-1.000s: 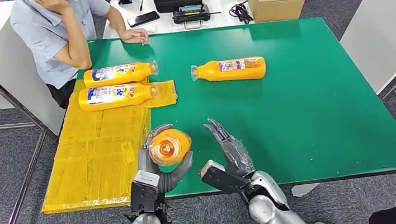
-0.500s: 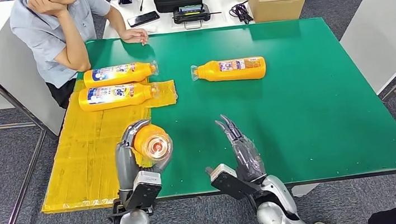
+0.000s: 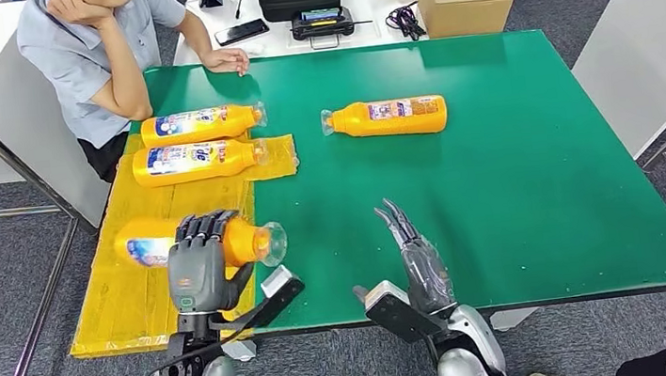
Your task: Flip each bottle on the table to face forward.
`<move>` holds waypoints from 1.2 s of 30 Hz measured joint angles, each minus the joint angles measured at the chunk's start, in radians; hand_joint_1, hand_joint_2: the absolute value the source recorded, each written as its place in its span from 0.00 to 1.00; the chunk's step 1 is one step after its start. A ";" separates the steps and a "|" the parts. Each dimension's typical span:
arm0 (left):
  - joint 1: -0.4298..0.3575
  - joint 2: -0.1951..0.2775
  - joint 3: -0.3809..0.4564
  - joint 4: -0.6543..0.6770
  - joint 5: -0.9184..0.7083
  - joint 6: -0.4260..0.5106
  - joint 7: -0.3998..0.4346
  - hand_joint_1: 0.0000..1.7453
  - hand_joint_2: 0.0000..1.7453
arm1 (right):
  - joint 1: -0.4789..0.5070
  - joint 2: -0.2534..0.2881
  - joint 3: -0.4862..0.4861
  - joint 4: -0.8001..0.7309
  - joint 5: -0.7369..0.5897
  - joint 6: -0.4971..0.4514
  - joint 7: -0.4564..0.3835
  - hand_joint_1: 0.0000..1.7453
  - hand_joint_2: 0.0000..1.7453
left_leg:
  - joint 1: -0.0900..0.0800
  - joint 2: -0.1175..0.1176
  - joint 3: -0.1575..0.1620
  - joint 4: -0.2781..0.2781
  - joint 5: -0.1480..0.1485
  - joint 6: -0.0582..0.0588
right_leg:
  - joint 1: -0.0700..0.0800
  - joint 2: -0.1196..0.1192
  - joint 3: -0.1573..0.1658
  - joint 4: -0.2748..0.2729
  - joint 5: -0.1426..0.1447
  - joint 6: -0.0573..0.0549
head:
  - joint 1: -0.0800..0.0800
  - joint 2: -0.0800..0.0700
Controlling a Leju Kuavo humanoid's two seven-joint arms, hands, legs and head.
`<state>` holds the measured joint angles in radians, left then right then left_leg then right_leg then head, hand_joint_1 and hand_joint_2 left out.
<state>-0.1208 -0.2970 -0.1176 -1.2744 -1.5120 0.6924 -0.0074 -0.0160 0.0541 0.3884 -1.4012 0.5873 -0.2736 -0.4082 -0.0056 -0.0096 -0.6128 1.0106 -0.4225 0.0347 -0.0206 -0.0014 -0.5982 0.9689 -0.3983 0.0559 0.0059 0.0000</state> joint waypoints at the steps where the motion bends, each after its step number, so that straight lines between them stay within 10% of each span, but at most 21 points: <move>1: -0.010 0.014 -0.010 0.017 -0.016 -0.009 0.036 1.00 1.00 | 0.007 0.002 -0.005 -0.006 -0.002 0.003 -0.001 0.00 1.00 | 0.000 0.000 0.000 0.000 0.000 0.000 | 0.000 0.000 0.000 0.000 0.000 0.000 | 0.000 0.000; 17: -0.123 0.114 -0.132 0.229 -0.018 -0.151 0.123 0.99 1.00 | 0.039 0.022 -0.046 -0.025 -0.023 0.037 -0.016 0.00 1.00 | 0.000 0.000 0.000 0.000 0.000 0.000 | 0.000 0.000 0.000 0.000 0.000 0.000 | 0.000 0.000; 21: -0.137 0.121 -0.155 0.250 0.003 -0.170 0.118 0.79 1.00 | 0.039 0.026 -0.051 -0.025 -0.027 0.045 -0.018 0.00 1.00 | 0.000 0.000 0.000 0.000 0.000 0.000 | 0.000 0.000 0.000 0.000 0.000 0.000 | 0.000 0.000; 26: -0.155 0.124 -0.184 0.279 0.012 -0.195 0.122 0.18 1.00 | 0.039 0.032 -0.052 -0.025 -0.029 0.051 -0.019 0.00 1.00 | 0.000 0.000 0.000 0.000 0.000 0.000 | 0.000 0.000 0.000 0.000 0.000 0.000 | 0.000 0.000; 36: -0.236 0.130 -0.209 0.420 0.036 -0.254 0.188 0.16 1.00 | 0.028 0.036 -0.054 -0.022 -0.046 0.078 -0.020 0.00 1.00 | 0.000 0.000 0.000 0.000 0.000 0.000 | 0.000 0.000 0.000 0.000 0.000 0.000 | 0.000 0.000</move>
<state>-0.3569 -0.1667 -0.3264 -0.8540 -1.4763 0.4389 0.1810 0.0122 0.0904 0.3341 -1.4237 0.5410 -0.1956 -0.4280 -0.0057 -0.0093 -0.6128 1.0106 -0.4223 0.0346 -0.0206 -0.0011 -0.5981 0.9691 -0.3982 0.0558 0.0060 0.0000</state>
